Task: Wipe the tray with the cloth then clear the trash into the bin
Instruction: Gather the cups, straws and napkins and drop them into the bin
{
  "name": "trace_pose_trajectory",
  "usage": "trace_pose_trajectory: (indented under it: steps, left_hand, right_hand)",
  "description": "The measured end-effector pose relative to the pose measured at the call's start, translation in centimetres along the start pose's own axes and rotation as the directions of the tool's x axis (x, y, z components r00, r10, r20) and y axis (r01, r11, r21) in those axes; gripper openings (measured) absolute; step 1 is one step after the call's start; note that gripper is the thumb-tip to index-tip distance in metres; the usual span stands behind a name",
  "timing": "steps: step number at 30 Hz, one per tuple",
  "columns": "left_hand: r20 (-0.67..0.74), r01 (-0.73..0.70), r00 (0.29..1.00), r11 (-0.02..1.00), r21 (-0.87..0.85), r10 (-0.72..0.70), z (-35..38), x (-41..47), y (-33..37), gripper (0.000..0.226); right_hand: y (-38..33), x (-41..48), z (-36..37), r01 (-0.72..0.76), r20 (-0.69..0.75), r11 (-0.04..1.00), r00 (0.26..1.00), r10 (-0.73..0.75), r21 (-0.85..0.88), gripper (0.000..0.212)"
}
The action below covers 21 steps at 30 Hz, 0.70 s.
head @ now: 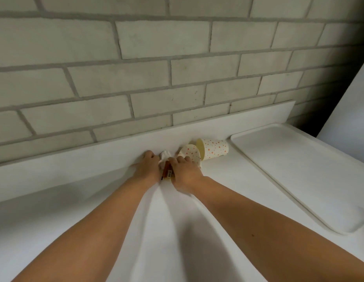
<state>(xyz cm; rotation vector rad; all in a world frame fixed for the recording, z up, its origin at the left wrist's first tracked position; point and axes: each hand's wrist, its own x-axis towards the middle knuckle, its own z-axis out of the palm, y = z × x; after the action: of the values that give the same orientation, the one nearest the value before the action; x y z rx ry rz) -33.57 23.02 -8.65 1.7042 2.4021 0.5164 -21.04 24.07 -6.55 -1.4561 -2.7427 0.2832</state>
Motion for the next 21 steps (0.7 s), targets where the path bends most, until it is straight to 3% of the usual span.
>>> trace_pose_trajectory:
  steps: [3,6,14,18,21]
  left_hand:
    - [0.019,0.025,0.999,1.000,-0.015,-0.025,-0.1,0.3,-0.3,0.033]
    - [0.040,0.058,0.998,0.998,-0.017,-0.058,-0.2,0.7,-0.1,0.034]
    - [0.249,0.120,0.962,0.993,-0.003,-0.115,-1.3,-0.2,1.1,0.033]
    - [0.328,0.099,0.939,0.994,0.036,-0.105,-1.8,-1.0,1.4,0.034]
    - [0.329,0.089,0.936,0.988,0.128,-0.127,-1.7,-1.6,2.1,0.032]
  right_hand:
    - [-0.5,0.1,0.3,0.045,-0.033,0.999,0.998,-0.046,-0.029,0.046]
    - [-0.9,-0.3,0.3,0.093,-0.039,0.996,0.995,-0.092,0.018,0.046]
    - [0.2,-2.0,-2.2,0.088,0.101,0.972,0.989,-0.112,0.216,0.030]
    - [1.8,-2.1,-4.2,-0.083,0.041,0.861,0.997,0.072,0.502,0.020]
    - [3.2,-1.7,-3.3,-0.275,0.017,0.819,0.951,0.308,0.504,0.035]
